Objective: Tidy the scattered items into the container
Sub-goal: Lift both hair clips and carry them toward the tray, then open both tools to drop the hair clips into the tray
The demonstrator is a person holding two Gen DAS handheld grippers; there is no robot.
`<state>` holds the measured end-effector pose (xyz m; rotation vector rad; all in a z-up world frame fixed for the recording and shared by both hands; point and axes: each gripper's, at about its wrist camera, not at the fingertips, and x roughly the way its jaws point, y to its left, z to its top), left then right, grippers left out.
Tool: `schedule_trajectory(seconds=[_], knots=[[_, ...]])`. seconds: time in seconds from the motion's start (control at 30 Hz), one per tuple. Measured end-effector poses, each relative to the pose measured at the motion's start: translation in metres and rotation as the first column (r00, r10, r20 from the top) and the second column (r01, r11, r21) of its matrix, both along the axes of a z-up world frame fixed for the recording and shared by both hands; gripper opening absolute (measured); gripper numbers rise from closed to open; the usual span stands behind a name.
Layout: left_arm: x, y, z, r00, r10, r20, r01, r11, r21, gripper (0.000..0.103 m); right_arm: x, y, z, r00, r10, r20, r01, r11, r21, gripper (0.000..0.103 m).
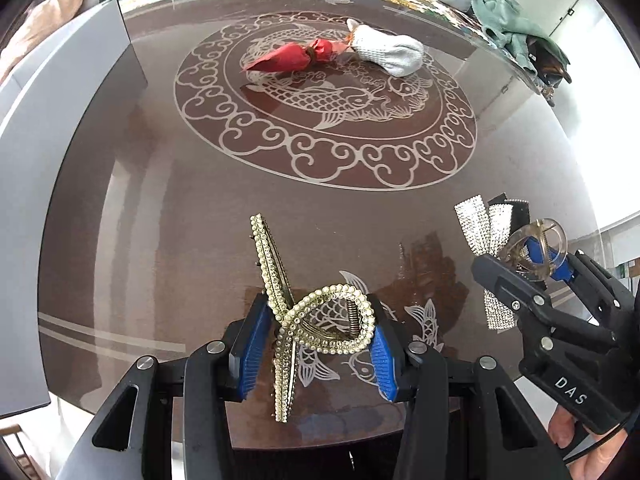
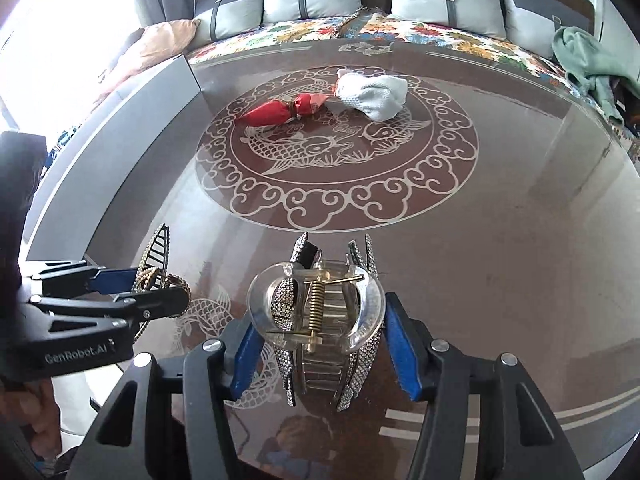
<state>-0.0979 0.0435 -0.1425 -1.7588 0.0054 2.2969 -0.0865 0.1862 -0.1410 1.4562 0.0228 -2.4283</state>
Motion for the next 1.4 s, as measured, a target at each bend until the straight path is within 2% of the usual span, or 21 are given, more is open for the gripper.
schedule_trajectory(seconds=[0.53, 0.8, 0.93, 1.1, 1.2, 1.3, 1.4], knots=[[0.011, 0.002, 0.006, 0.999, -0.009, -0.044, 0.007, 0.999, -0.036, 0.046, 0.009, -0.002, 0.0, 1.0, -0.009, 0.023, 0.008, 1.0, 0.006, 0.056], [0.02, -0.004, -0.005, 1.0, -0.005, -0.013, 0.005, 1.0, -0.009, 0.046, 0.014, -0.018, -0.007, 0.998, 0.03, 0.049, -0.031, 0.999, 0.029, 0.056], [0.02, -0.02, 0.004, 0.999, 0.025, -0.02, -0.024, 0.999, 0.026, 0.046, 0.015, -0.032, -0.004, 0.997, 0.054, 0.052, -0.056, 0.998, 0.038, 0.056], [0.013, -0.056, 0.032, 0.995, 0.086, -0.05, -0.082, 0.993, 0.086, 0.046, 0.009, -0.059, 0.02, 0.995, 0.101, 0.008, -0.102, 0.994, 0.039, 0.056], [0.006, -0.094, 0.065, 0.985, 0.14, -0.101, -0.128, 0.985, 0.114, 0.046, 0.003, -0.08, 0.043, 0.99, 0.138, -0.025, -0.137, 0.99, 0.02, 0.056], [-0.003, -0.141, 0.101, 0.966, 0.205, -0.16, -0.187, 0.975, 0.124, 0.046, -0.007, -0.111, 0.071, 0.979, 0.188, -0.074, -0.189, 0.982, -0.002, 0.056], [-0.011, -0.196, 0.131, 0.934, 0.286, -0.215, -0.266, 0.957, 0.114, 0.046, -0.018, -0.153, 0.102, 0.959, 0.257, -0.12, -0.262, 0.965, -0.031, 0.056]])
